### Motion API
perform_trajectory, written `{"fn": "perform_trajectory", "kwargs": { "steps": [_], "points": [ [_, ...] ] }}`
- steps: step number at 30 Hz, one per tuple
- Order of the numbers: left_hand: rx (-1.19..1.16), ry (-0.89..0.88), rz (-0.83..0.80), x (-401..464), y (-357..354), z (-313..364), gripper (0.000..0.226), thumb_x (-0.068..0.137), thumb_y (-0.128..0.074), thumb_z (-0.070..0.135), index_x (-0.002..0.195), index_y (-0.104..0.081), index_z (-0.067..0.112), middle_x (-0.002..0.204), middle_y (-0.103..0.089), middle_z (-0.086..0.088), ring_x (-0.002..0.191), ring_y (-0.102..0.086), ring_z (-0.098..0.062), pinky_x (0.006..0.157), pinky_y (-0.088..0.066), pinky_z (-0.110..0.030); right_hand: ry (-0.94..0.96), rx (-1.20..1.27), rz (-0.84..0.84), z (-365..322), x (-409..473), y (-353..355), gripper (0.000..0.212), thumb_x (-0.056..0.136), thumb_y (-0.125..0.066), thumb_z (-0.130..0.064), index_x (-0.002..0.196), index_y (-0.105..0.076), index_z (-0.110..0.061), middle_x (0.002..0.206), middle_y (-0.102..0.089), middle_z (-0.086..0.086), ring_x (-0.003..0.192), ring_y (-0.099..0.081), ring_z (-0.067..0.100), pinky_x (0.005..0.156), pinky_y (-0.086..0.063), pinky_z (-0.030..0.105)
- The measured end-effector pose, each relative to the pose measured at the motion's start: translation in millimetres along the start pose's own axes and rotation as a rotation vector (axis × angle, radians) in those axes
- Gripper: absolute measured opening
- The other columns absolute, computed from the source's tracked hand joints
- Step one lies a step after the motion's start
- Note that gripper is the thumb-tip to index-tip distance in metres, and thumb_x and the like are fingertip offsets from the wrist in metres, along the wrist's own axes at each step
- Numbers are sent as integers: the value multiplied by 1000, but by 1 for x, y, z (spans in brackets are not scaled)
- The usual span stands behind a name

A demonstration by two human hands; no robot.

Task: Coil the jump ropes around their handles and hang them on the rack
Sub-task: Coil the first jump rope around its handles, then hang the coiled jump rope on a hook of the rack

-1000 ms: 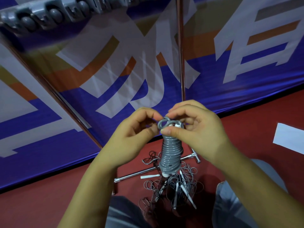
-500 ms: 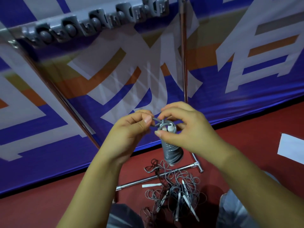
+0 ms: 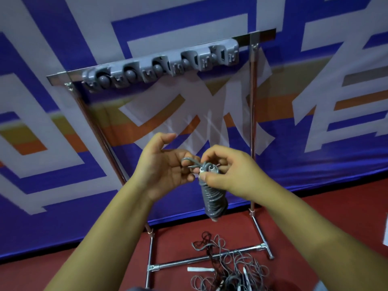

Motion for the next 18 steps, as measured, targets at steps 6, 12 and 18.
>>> {"fn": "perform_trajectory", "kwargs": {
  "steps": [6,12,18],
  "points": [
    [28,-154,-4,-8,17,40,7,66,-57,8,61,-62,7,72,-61,-10,63,-63,-17,61,-54,-26,7,153,-2,-17,36,-14,18,80,-70,0,85,-63,-16,81,-70,10,79,-68,23,68,-57,32],
    [260,-428,209,-25,76,105,12,73,-67,3,82,-59,6,76,-68,-5,71,-63,-16,66,-54,-23,52,284,-94,-45,96,-57,18,82,-68,0,92,-64,-14,84,-64,1,78,-66,13,66,-58,32],
    [423,-605,563,-47,143,165,9,83,-61,-6,86,-64,1,78,-67,-15,76,-62,-27,73,-55,-33,103,90,-110,-62,168,-111,20,79,-74,-10,85,-64,-26,79,-63,-2,79,-62,16,76,-56,39]
  ]
}}
Point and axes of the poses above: each hand's wrist, its own x-axis towards the middle knuckle, its own y-axis out of the back of the hand, z = x × y, the point moved 9 cm from there along x, towards the middle knuckle
